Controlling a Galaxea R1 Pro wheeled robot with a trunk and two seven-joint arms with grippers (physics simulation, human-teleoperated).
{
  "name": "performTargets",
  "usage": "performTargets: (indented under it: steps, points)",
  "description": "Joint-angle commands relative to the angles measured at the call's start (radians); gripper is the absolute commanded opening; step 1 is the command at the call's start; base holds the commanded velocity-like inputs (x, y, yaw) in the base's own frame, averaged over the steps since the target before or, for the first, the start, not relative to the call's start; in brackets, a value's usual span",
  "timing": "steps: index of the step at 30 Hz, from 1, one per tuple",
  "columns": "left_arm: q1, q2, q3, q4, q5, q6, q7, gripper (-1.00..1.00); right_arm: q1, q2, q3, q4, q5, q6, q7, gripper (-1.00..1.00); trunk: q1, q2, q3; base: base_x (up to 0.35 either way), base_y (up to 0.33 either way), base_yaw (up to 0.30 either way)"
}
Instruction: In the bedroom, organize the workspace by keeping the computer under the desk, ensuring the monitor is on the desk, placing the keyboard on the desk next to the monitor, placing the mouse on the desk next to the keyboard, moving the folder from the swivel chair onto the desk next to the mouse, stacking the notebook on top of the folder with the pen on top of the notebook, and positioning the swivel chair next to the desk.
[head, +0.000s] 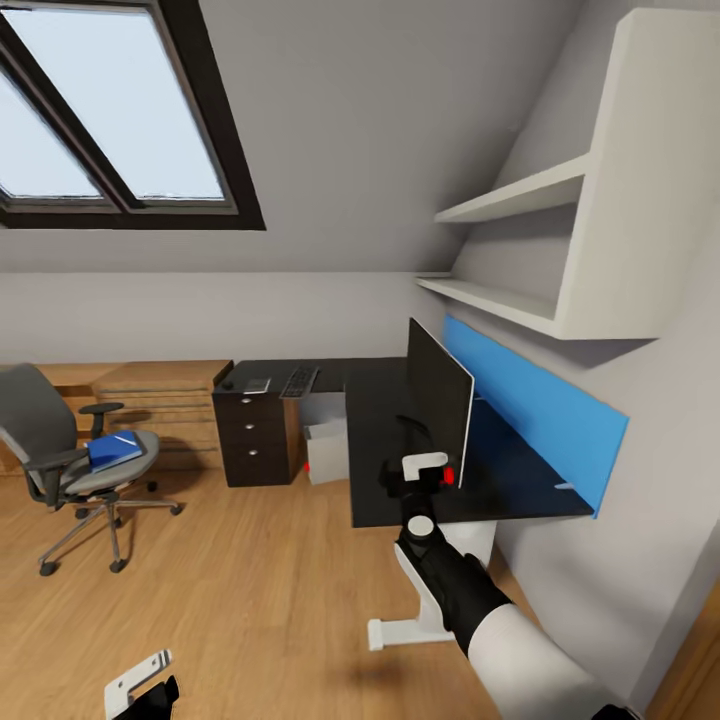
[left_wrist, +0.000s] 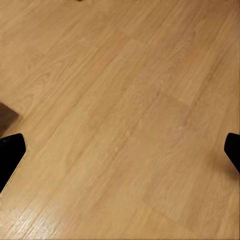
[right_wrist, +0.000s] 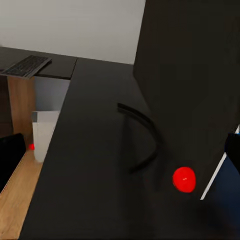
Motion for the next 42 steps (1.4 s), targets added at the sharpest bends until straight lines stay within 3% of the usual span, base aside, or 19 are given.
performTargets:
  steps: [1, 9, 14, 19, 22, 24, 27, 28, 33, 35, 36, 42]
  points:
    - [-0.001, 0.001, -0.005, -0.001, 0.005, 0.003, 0.008, 1.0, -0.001, 0.0, 0.004, 0.001, -0.006, 0.0, -0.007, 1.0, 0.0, -0.001, -0.002, -0.013, 0.319, 0.0]
    - [-0.001, 0.001, -0.008, 0.005, 0.011, 0.009, 0.007, 1.0, -0.001, 0.014, 0.007, 0.063, -0.008, -0.031, -0.004, 1.0, 0.0, -0.001, -0.002, -0.004, 0.293, 0.0]
    - [-0.001, -0.003, -0.011, 0.011, 0.014, 0.013, 0.005, 1.0, 0.0, 0.014, 0.015, 0.241, -0.011, -0.054, 0.031, 1.0, 0.0, -0.001, -0.002, 0.149, 0.061, 0.0]
    - [-0.001, -0.005, -0.013, 0.098, 0.009, 0.005, 0.005, 1.0, 0.027, 0.014, 0.016, 0.274, -0.014, -0.057, 0.069, 1.0, 0.0, -0.001, -0.002, 0.298, 0.091, 0.0]
    - [-0.001, -0.005, -0.013, 0.163, 0.007, 0.0, 0.005, 1.0, 0.04, 0.014, 0.016, 0.281, -0.069, -0.058, 0.09, 1.0, 0.0, -0.001, -0.002, 0.298, 0.188, 0.0]
    - [-0.001, -0.005, -0.013, 0.202, 0.008, -0.023, 0.005, 1.0, 0.045, 0.014, 0.015, 0.283, -0.135, -0.062, 0.137, 1.0, 0.0, -0.001, -0.002, 0.281, 0.221, 0.0]
    - [-0.001, -0.006, -0.014, 0.23, 0.008, -0.073, -0.01, 1.0, 0.051, 0.014, 0.015, 0.284, -0.151, -0.061, 0.175, 1.0, 0.0, -0.001, -0.002, 0.274, 0.232, 0.0]
    - [-0.001, -0.01, -0.016, 0.271, 0.007, -0.123, -0.049, 1.0, 0.058, 0.014, 0.015, 0.284, -0.158, -0.061, 0.205, 1.0, 0.0, -0.001, -0.002, 0.272, 0.235, 0.0]
    - [-0.001, -0.017, -0.017, 0.316, 0.006, -0.159, -0.109, 1.0, 0.064, 0.014, 0.016, 0.284, -0.162, -0.061, 0.254, 1.0, 0.0, -0.001, -0.002, 0.271, 0.237, 0.0]
    - [-0.001, -0.019, -0.017, 0.333, 0.005, -0.167, -0.126, 1.0, 0.066, 0.014, 0.016, 0.283, -0.163, -0.06, 0.304, 1.0, 0.0, -0.001, -0.002, 0.266, 0.243, 0.0]
    - [-0.001, -0.02, -0.018, 0.361, 0.004, -0.171, -0.135, 1.0, 0.071, 0.014, 0.014, 0.283, -0.164, -0.06, 0.385, 1.0, 0.0, -0.001, -0.002, 0.261, 0.249, 0.0]
    - [-0.001, -0.025, -0.019, 0.372, 0.004, -0.172, -0.139, 1.0, 0.076, 0.014, 0.014, 0.284, -0.164, -0.06, 0.431, 1.0, 0.0, -0.001, -0.002, 0.257, 0.254, 0.0]
